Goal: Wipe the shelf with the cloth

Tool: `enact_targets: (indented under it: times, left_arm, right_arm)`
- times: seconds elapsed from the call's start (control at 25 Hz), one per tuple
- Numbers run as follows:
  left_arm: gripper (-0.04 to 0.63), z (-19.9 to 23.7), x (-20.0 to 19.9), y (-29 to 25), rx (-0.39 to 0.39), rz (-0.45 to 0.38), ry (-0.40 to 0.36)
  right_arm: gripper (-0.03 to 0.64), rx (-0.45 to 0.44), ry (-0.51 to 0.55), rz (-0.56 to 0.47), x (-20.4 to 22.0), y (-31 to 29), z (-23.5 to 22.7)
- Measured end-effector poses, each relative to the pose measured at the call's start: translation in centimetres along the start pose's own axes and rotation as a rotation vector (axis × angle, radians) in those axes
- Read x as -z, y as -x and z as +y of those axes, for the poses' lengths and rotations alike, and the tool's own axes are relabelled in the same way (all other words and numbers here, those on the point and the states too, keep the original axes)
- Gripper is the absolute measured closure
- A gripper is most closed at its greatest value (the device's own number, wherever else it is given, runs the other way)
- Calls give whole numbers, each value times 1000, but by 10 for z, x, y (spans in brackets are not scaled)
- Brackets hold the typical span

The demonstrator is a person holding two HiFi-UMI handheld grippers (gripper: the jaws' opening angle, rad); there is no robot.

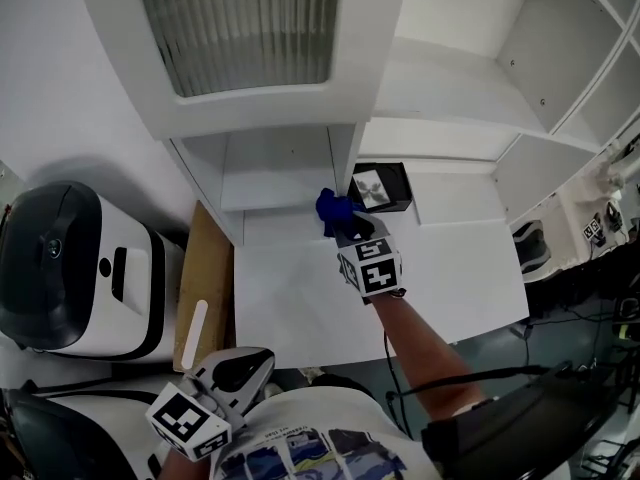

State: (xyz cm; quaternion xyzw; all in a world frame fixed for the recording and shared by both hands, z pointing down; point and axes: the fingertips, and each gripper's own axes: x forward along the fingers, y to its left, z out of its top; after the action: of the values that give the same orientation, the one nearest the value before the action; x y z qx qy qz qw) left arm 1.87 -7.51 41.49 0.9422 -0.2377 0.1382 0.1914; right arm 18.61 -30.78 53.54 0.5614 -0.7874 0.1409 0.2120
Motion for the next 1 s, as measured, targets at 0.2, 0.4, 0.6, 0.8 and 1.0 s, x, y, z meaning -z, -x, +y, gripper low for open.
enact_targets:
  times: [0.2, 0.4, 0.6, 0.8, 1.0]
  left_arm:
    - [583, -3, 3, -19, -28, 2, 43]
    - [583, -11, 9, -29, -9, 18, 39]
    - [583, -27, 6, -33, 41, 17, -5]
    - [583, -44, 11, -18, 83, 11, -43]
    - [583, -58, 27, 4, 108, 14, -57]
  right_arm:
    - [495, -60, -46, 27, 33, 12, -11]
    - [495, -119, -65, 65, 70, 38, 3]
    - [495, -161, -113, 78, 99, 82, 24]
    - [495, -169, -140, 66, 115, 127, 50]
    - [495, -169, -158, 53, 127, 171, 80]
